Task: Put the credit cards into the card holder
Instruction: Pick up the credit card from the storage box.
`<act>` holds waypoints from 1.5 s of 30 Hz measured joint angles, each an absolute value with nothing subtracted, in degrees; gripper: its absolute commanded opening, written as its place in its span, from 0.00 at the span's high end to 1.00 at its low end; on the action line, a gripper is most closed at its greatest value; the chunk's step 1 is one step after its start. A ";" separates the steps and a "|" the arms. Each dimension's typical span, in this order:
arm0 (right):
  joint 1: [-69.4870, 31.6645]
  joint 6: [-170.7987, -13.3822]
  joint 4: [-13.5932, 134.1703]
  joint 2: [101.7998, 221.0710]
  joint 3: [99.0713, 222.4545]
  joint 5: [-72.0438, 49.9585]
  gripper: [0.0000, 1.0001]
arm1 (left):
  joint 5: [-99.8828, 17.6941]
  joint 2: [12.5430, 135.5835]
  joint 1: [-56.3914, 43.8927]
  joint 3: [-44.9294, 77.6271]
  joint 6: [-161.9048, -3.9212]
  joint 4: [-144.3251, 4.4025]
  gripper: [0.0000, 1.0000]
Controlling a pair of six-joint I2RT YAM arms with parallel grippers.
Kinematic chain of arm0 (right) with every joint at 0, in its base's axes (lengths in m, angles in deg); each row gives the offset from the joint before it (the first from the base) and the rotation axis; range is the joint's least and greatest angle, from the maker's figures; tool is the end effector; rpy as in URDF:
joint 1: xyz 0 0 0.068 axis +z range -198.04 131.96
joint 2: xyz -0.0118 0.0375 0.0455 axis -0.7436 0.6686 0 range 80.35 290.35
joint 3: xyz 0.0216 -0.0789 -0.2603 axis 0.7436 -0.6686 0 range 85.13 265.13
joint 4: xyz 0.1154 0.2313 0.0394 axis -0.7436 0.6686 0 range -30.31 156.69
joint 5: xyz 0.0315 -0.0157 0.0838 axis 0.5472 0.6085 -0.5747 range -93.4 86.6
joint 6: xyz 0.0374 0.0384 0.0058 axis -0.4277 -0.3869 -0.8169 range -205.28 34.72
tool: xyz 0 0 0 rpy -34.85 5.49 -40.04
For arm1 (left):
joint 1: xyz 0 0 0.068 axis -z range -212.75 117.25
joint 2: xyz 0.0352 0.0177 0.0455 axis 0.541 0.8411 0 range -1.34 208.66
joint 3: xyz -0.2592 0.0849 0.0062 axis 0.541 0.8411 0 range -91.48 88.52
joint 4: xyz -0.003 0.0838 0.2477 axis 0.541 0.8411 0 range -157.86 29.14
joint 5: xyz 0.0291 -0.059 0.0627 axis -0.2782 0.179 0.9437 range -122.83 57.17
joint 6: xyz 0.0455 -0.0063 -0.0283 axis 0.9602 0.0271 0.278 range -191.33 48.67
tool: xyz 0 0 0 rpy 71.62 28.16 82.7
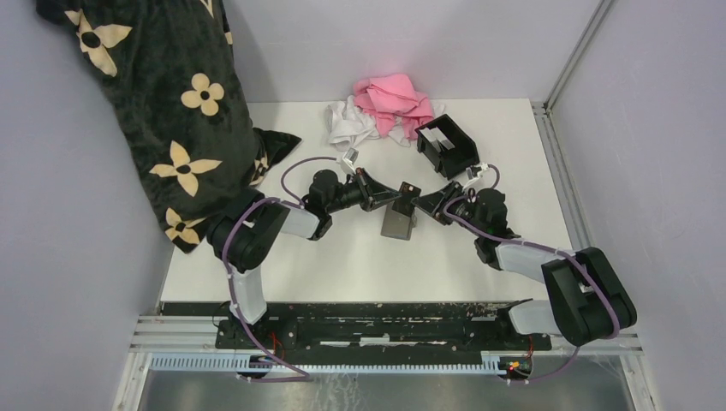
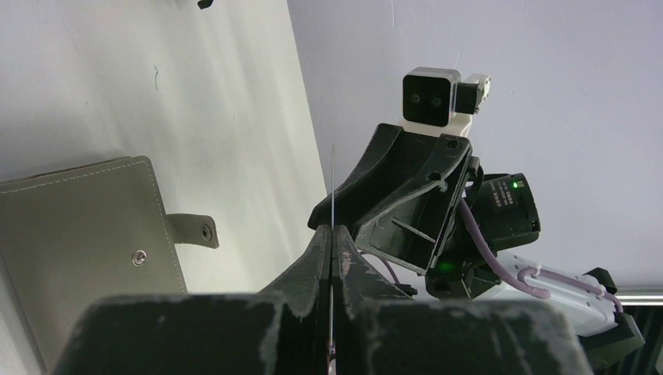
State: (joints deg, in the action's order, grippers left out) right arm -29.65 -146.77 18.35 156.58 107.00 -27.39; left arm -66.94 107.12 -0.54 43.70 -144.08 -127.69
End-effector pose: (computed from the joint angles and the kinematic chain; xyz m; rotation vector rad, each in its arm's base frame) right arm 0.2350 0.0933 0.1818 0.4143 1.9558 1.3276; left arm 0.3020 -0.2138 0.1641 -0.1485 1.9946 -1.7860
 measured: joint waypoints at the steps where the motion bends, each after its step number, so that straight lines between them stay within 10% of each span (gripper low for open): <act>1: -29.65 -147.05 17.54 157.08 107.00 -27.43 0.66 | -67.09 107.41 -0.54 43.70 -144.22 -127.98 0.97; 18: -28.51 -155.16 1.59 168.84 107.00 -29.09 0.96 | -67.29 109.75 -1.40 43.81 -146.60 -129.85 0.97; 24: -27.81 -155.88 1.37 168.84 107.11 -29.07 0.99 | -67.03 109.94 -1.64 44.68 -146.73 -130.18 0.67; 45: -18.50 -139.34 49.93 154.96 121.07 -13.25 0.99 | -55.03 102.86 -3.43 50.65 -136.06 -109.72 0.77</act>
State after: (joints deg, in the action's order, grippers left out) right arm -18.50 -139.34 49.93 154.96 121.07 -13.25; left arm -55.03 102.86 -3.43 50.65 -136.06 -109.72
